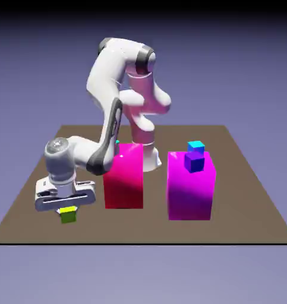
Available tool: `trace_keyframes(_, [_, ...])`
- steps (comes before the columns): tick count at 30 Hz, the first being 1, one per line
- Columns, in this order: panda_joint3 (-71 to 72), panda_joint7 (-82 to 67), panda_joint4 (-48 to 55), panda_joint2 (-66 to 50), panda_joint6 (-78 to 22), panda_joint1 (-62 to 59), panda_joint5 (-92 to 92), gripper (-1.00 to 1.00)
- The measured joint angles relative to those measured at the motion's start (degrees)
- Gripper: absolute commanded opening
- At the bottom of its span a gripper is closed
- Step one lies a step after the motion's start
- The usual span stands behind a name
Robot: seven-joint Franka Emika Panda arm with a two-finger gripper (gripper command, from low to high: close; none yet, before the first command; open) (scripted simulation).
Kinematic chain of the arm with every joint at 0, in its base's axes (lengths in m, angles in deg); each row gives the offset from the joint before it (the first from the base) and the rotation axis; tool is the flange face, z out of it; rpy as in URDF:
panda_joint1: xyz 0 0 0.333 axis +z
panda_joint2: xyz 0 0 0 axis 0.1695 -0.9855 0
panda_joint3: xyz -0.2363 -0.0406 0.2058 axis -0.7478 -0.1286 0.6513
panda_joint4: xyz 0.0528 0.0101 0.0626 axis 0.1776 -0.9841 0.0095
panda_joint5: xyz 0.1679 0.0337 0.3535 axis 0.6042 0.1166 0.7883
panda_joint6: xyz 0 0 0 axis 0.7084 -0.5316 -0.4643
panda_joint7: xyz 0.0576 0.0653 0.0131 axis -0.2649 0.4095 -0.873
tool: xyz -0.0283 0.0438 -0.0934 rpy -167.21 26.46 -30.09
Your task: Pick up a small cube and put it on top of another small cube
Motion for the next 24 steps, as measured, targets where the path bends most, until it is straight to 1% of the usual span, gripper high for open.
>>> trace_keyframes(8, [9.05,-8.94,-3.91,16.61,-11.13,11.87,-3.93,-1.0])
trace_keyframes(19, [20.99,-20.75,-9.08,38.57,-25.85,25.11,-9.16,-1.0])
trace_keyframes(20, [21.0,-20.75,-9.08,38.57,-25.85,25.11,-9.16,-1.0])
trace_keyframes(24, [20.87,-19.94,-15.98,35.41,-15.89,24.72,-10.05,-1.0])
